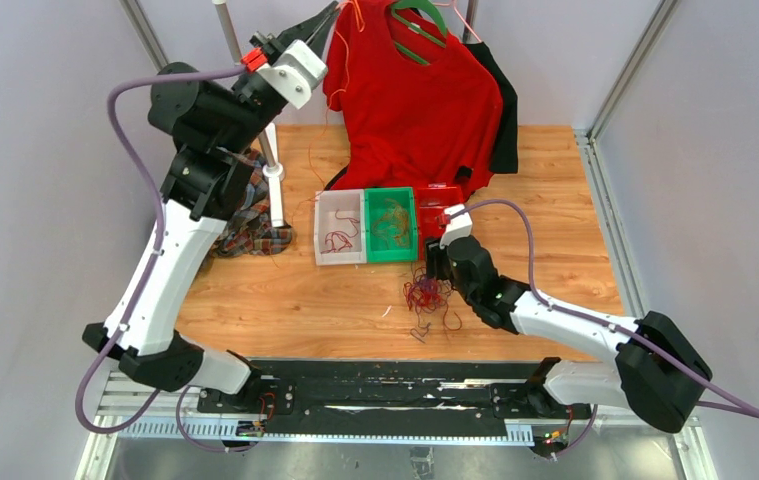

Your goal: Untangle the cables

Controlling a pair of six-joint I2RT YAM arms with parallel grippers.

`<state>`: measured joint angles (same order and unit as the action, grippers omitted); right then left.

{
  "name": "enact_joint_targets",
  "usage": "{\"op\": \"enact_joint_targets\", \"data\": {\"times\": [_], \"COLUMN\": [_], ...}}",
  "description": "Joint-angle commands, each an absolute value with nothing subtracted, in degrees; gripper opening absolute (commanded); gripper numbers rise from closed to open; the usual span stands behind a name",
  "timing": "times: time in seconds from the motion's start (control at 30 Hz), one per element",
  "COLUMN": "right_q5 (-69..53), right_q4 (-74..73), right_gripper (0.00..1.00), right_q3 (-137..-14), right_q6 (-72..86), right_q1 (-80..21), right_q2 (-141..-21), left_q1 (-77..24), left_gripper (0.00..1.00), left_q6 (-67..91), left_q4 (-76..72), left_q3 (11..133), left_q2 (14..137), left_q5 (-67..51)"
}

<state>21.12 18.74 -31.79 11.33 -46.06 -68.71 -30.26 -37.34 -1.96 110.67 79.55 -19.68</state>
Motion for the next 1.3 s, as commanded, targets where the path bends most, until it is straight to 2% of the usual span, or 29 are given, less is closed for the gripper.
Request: {"op": "enact_joint_targets", "data": {"times": [0.0, 0.33, 0.67, 0.93, 1.27], "right_q5": [23.60, 23.33, 23.10, 23.36, 22.47], "right_q4": [19.86, 19.34, 19.08, 19.15, 19.57], "right_gripper": [0.51, 0.51, 0.50, 0.50, 0.50], "right_q3": [-33.48, -33.04, -32.30, -31.06, -29.72], "right_q6": [12.31, 11.12, 11.77, 12.29, 12.96], "right_q1": [-45.35, -44.76, -42.31, -41.53, -40.69], "right_q2": [-69.18, -68.97, -67.30, -66.36, -66.01], "left_q1": [-31.45, -31.53, -31.57, -32.58, -33.84], "left_gripper": [0.01, 0.01, 0.01, 0.00, 0.00], "left_q6": [-35.38, -39.17, -36.96, -33.18, -35.36], "left_q4": [-2.81, -5.60, -5.97, -6.00, -6.36], "left_q3": [115.39, 118.37, 116.08, 119.36, 121.67], "left_q2": [80.79, 83.57, 86.54, 91.49, 91.21], "left_q5": [-16.93, -12.72, -13.30, -13.16, -12.95]}}
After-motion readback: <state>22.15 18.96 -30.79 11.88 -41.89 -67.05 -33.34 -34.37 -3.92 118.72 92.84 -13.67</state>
